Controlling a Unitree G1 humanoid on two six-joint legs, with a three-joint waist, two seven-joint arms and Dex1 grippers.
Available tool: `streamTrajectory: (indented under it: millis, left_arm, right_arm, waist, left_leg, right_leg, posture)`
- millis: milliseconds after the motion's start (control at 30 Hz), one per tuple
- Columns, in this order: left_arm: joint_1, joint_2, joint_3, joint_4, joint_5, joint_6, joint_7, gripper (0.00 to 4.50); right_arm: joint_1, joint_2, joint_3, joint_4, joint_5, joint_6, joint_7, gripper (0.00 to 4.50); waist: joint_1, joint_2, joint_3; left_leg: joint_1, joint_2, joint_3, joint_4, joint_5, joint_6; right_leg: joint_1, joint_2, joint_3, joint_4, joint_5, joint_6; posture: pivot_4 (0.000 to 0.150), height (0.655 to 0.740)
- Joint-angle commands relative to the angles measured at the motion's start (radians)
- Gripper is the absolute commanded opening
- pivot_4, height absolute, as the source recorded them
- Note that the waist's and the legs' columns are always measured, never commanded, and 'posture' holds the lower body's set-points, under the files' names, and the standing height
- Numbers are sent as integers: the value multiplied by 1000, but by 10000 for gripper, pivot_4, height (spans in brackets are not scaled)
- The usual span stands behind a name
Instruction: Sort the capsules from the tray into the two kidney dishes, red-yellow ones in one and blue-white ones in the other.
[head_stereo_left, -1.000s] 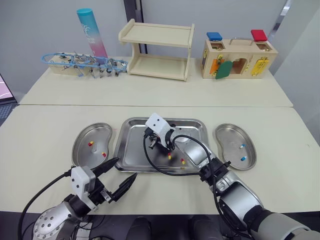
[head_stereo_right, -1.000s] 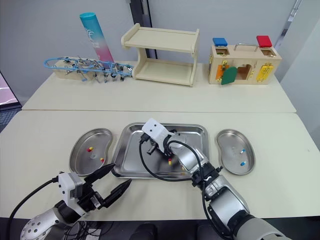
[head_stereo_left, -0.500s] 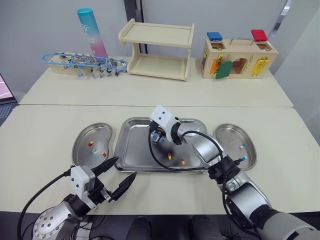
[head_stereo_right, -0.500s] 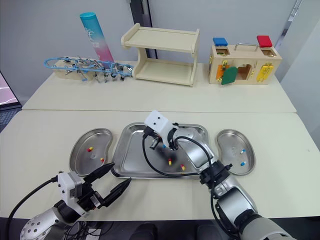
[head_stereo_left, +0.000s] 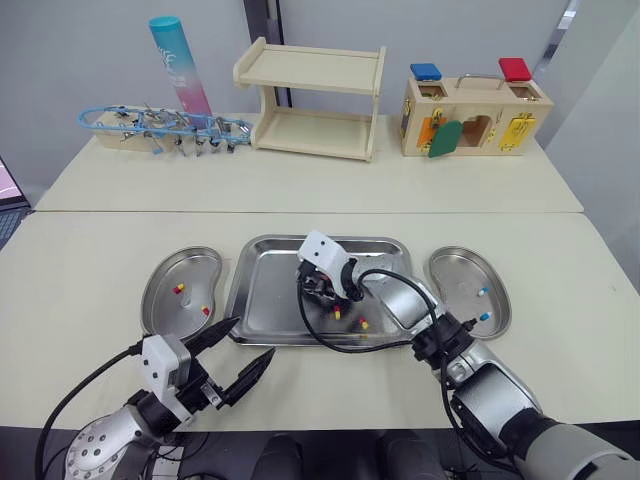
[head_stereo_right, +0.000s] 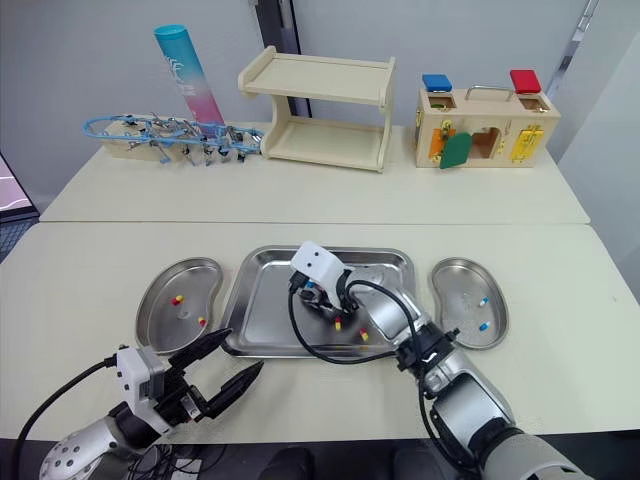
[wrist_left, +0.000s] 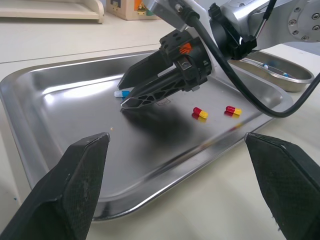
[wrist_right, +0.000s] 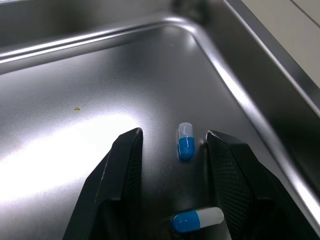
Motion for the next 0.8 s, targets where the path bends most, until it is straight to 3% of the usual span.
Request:
streamTrajectory:
  millis: [33,67,233,333,500,633,800]
  left_arm:
    - [12,0,6,18,7,-46,-18,45000]
    - [15,-2,6,31,9,-59,-25,45000]
    - [23,-7,-2,74,14,-104,-46,45000]
    - [25,-9,-1,91,15,-122,-59,45000]
    - [25,4,-5,100,11,-145,-96,45000]
    - [16,35,-15,91,6,-162,-161,45000]
    - [-40,95,-30,72,-29,-132,-233,45000]
  right_arm:
    - [-33,12,-7,28,-10,-25,-7,21748]
    - [-35,12,-8,32,-10,-28,-6,21748]
    - [-35,3,6,18,-16,-51,10,6050]
    - [-29,-3,14,-5,-20,-66,19,991]
    - [1,-39,14,-122,-14,-77,52,991]
    - [85,-136,-41,-371,28,12,99,991]
    - [246,-346,-211,-709,136,146,174,991]
  waist:
    - [0,0,0]
    - [0,0,0]
    - [0,0,0]
    - [0,0,0]
    - [0,0,0]
    - [7,0,0]
    - [26,0,0]
  left_leg:
    - [0,0,0,0,0,0]
    - [0,0,0,0,0,0]
    - [0,0,0,-1,0,0]
    - [0,0,0,-1,0,0]
    - [-1,0,0,-1,0,0]
    - [-2,0,0,-1,0,0]
    - [-3,0,-1,-1,0,0]
  right_leg:
    - [0,0,0,0,0,0]
    - [0,0,0,0,0,0]
    - [0,0,0,0,0,0]
    - [0,0,0,0,0,0]
    - [-1,0,0,0,0,0]
    - [-1,0,0,-1,0,0]
    - [-1,0,-1,-2,0,0]
  posture:
    - [1500,7400]
    - [1500,7400]
    - [1500,7400]
    - [1500,7400]
    - [1500,7400]
    - [1500,7400]
    - [1500,7400]
